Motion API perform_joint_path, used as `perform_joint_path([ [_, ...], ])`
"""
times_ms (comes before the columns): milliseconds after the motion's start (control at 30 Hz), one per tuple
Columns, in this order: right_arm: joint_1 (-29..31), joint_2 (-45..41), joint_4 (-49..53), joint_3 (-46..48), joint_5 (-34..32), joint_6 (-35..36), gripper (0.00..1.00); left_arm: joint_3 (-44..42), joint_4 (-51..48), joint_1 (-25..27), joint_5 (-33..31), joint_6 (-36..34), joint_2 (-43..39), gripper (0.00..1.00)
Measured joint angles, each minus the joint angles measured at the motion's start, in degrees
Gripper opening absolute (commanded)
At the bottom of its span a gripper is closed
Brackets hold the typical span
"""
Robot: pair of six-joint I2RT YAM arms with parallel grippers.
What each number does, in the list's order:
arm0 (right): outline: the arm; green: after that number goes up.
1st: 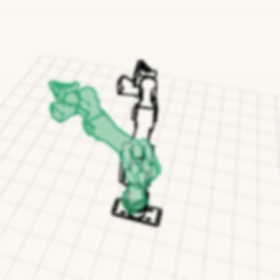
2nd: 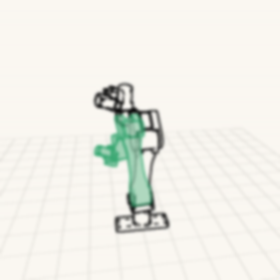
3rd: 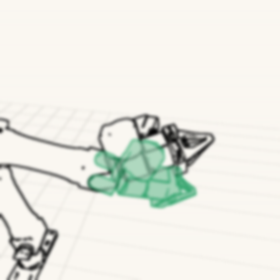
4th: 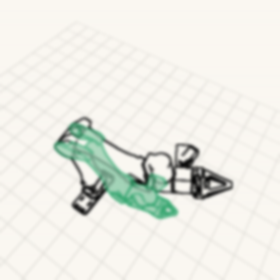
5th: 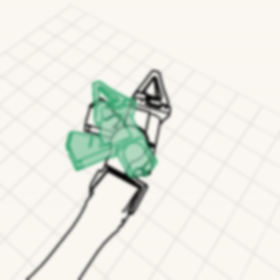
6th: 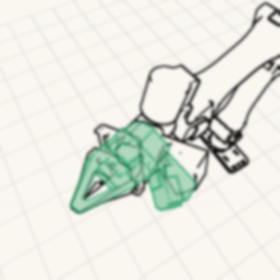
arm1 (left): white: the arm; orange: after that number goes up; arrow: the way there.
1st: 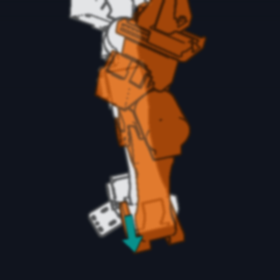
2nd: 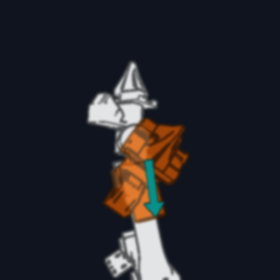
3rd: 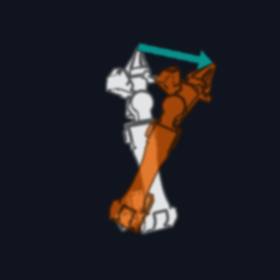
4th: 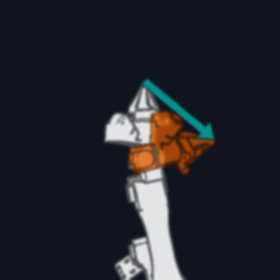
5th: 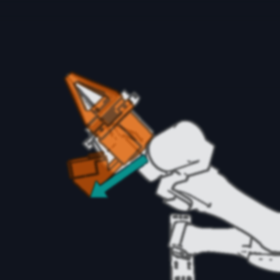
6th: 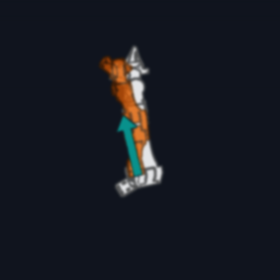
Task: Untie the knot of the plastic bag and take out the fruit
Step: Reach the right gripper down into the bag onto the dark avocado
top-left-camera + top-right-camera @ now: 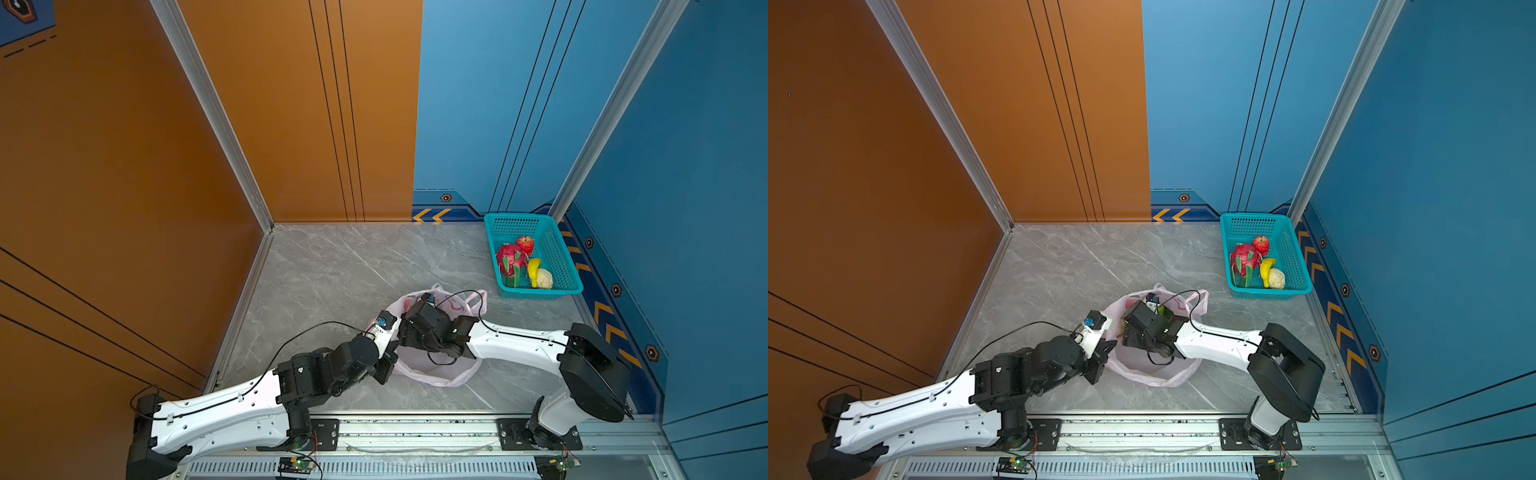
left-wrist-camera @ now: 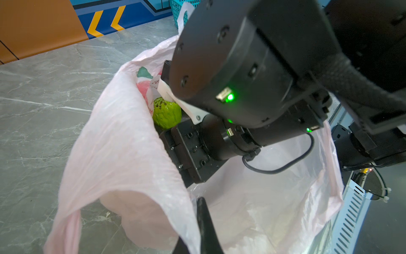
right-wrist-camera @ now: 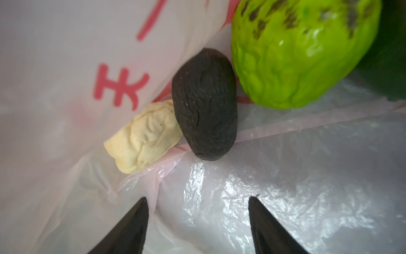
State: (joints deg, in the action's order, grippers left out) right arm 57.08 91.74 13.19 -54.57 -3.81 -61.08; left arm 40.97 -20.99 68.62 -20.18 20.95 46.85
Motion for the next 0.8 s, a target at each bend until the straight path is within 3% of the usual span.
perform_joint_path([
  [167, 1.4, 1.0, -3.3, 2.2, -1.7, -3.9, 0.75, 0.0, 0.2, 0.0, 0.0, 0.0, 0.0, 0.0],
  [800, -3.4, 8.6, -15.3, 1.2, -7.0, -9.4, 0.76, -2.8, 0.5, 0.0, 2.3, -0.1, -2.2, 0.0],
])
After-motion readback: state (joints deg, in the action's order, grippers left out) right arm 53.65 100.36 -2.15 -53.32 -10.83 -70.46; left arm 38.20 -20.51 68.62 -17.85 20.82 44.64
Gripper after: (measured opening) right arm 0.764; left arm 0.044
